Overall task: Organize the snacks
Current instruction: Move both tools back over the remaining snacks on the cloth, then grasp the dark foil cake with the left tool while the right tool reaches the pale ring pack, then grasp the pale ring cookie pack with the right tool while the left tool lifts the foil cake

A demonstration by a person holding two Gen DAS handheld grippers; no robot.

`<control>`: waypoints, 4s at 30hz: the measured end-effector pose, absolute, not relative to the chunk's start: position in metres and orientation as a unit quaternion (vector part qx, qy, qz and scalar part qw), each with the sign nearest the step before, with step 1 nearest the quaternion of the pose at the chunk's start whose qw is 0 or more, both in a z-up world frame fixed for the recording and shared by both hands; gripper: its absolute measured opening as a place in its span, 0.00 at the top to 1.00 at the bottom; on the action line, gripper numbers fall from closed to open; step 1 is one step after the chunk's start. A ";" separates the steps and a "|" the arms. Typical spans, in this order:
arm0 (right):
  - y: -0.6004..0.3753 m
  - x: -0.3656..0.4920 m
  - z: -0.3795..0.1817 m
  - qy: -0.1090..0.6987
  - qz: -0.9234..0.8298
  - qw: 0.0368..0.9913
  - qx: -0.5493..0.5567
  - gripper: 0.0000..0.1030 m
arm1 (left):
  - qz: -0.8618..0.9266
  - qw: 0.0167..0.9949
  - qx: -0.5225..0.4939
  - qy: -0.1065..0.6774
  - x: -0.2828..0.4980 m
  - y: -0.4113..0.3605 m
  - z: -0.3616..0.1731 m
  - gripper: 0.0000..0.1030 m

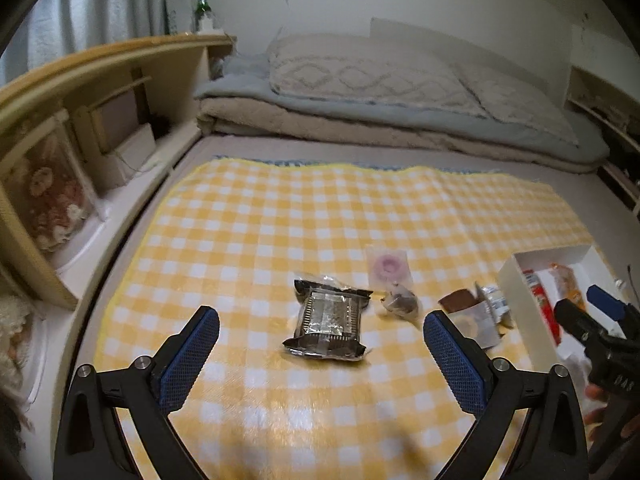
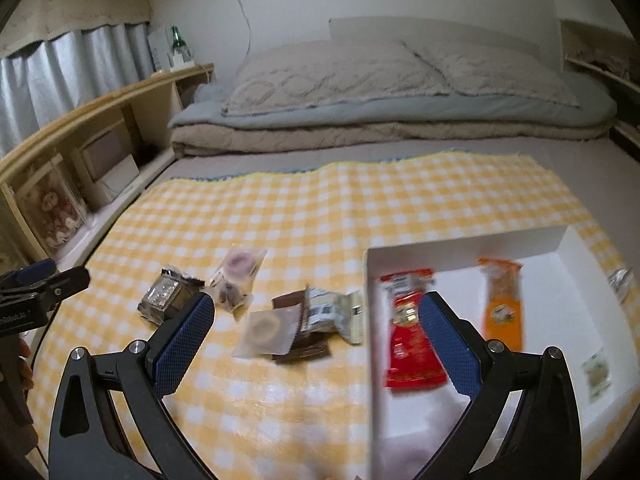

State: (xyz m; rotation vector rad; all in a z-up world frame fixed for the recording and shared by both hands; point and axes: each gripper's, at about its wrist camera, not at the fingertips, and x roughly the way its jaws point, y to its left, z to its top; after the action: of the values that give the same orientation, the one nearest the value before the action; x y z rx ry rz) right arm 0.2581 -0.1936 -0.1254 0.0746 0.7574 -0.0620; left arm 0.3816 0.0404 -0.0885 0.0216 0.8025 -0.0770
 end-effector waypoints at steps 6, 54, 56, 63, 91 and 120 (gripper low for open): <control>-0.159 0.281 -0.165 0.401 -0.021 0.916 0.004 0.00 | -0.027 0.903 0.040 0.427 0.435 0.034 -0.123 0.10; -0.113 0.291 -0.223 0.403 -0.042 0.910 -0.082 0.85 | 0.001 0.834 0.018 0.551 0.537 0.012 -0.222 0.32; -0.113 0.289 -0.221 0.396 -0.035 0.914 -0.076 0.89 | 0.002 0.834 0.013 0.552 0.538 0.013 -0.222 0.34; -0.127 0.278 -0.209 0.386 0.017 0.922 -0.015 0.91 | -0.002 0.833 0.006 0.554 0.538 0.014 -0.218 0.46; -0.115 0.276 -0.233 0.538 0.134 0.832 -0.020 0.03 | 0.010 0.832 0.008 0.555 0.536 0.019 -0.215 0.48; -0.111 0.269 -0.190 0.492 0.145 0.856 -0.070 0.39 | 0.008 0.881 -0.021 0.472 0.471 0.023 -0.135 0.50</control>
State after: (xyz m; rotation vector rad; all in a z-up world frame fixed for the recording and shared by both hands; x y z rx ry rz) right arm 0.2686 -0.1105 -0.1899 -0.1471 1.0336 0.3044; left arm 0.4707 0.0230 -0.1354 -0.0431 0.9825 0.0161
